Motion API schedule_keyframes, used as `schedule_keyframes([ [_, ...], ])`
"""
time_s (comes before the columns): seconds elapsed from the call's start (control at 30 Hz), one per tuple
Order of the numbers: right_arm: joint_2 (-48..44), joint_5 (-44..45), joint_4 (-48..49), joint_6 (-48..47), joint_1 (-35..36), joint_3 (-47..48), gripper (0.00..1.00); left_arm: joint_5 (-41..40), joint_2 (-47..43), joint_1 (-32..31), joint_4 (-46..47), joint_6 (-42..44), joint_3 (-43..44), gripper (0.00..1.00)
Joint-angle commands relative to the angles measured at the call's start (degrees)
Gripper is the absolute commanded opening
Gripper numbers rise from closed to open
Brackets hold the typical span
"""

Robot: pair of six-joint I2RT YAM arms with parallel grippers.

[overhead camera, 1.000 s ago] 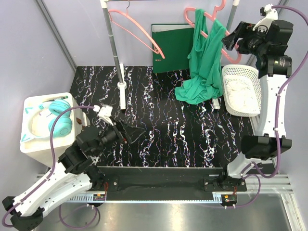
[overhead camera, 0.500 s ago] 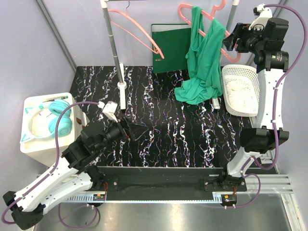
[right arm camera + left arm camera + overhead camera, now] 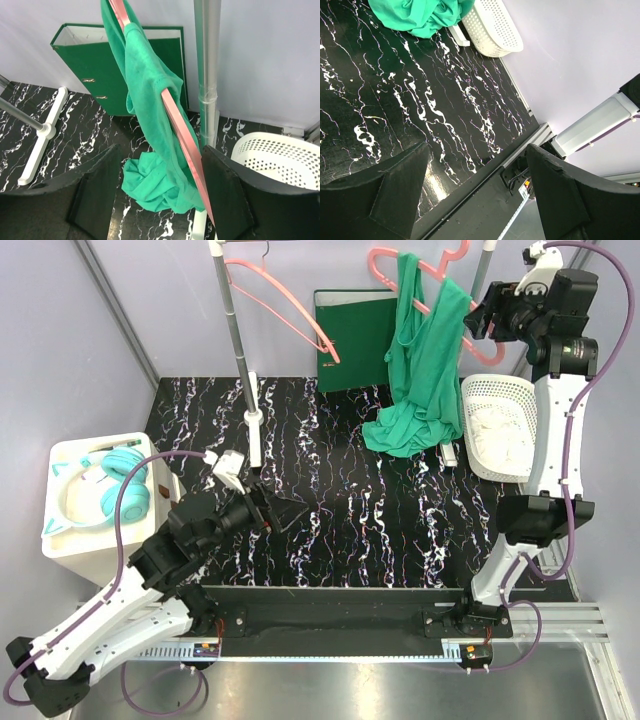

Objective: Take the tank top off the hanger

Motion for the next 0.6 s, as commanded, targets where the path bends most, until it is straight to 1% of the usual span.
schedule_keyframes([
  [0.0,0.90,0.14,0.27,-2.25,0.61,5.40,0.73,-0.55,0.41,-0.08,2.59,0.67,2.86,0.82],
  [0.17,2.39,0.58,0.10,-3.31,0.61,8.21,0.74,-0.20,1.03,-0.08,2.50,0.58,3.12,0.82],
  [0.3,3.10,0.50,0.01,-3.66,0.61,8.48,0.74,-0.37,0.68,-0.08,2.50,0.66,3.04,0.82],
  [0.53,3.98,-3.28,0.10,-2.43,0.61,7.25,0.65,-0.55,0.42,-0.08,2.15,0.58,3.21,0.82],
  [0.57,4.41,-3.81,0.01,-2.08,0.61,7.34,0.63,-0.46,0.33,-0.08,2.06,0.49,3.30,0.82],
])
